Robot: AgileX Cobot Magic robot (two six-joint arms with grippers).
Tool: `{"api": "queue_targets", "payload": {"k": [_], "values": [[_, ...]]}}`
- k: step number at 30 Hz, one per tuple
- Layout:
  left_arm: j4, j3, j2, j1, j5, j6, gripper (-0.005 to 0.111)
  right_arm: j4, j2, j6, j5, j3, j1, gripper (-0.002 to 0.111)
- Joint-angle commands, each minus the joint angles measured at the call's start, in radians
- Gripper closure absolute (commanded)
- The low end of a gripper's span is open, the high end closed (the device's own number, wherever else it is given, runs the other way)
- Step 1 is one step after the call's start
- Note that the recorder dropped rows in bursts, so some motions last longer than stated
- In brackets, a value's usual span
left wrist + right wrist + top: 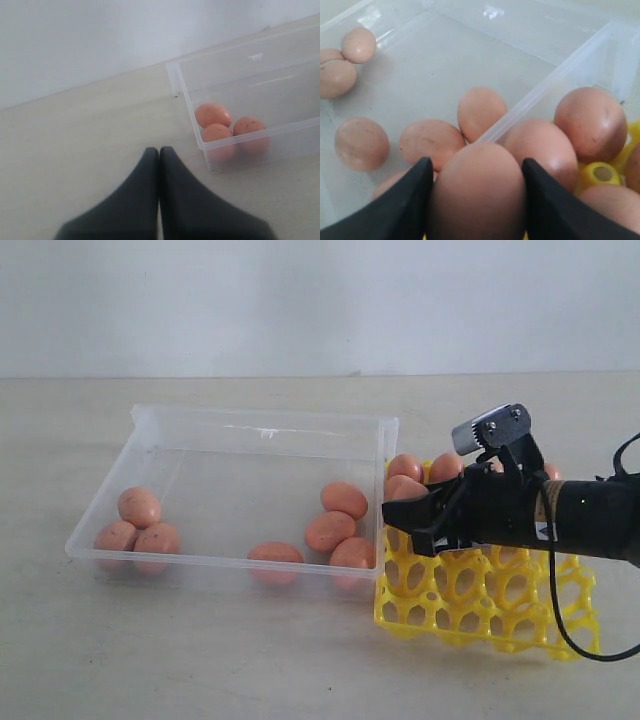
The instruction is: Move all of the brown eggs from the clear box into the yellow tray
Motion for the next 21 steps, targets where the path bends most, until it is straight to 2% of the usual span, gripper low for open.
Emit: {"api": "queue_targets", "payload": {"k": [1,9,12,15,19,21], "values": [[-0.008,-0.001,-0.002,0.001,-0.008,0.000,0.111,-0.001,0.020,-0.085,0.019,-0.004,0.037,0.109],[-0.008,-0.001,-0.002,0.001,-0.008,0.000,0.111,0.046,0.020,-0.073,0.059,-0.004,0.044,0.109],[-0.008,-0.001,-0.002,0.001,-0.008,0.000,0.111,0.060,0.020,-0.085,0.059,-0.004,0.044,0.104],[-0.008,-0.001,-0.002,0.001,-0.008,0.000,0.111,0.060,0.020,-0.085,0.059,-0.004,0.044,0.089],[-0.008,-0.001,-0.002,0.001,-0.008,0.000,0.111,0.060,0.020,-0.085,0.059,-0.004,0.044,0.061],[-0.008,-0.001,-0.002,0.001,-0.008,0.000,0.111,0.060,0.020,-0.085,0.055,-0.004,0.044,0.051]]}}
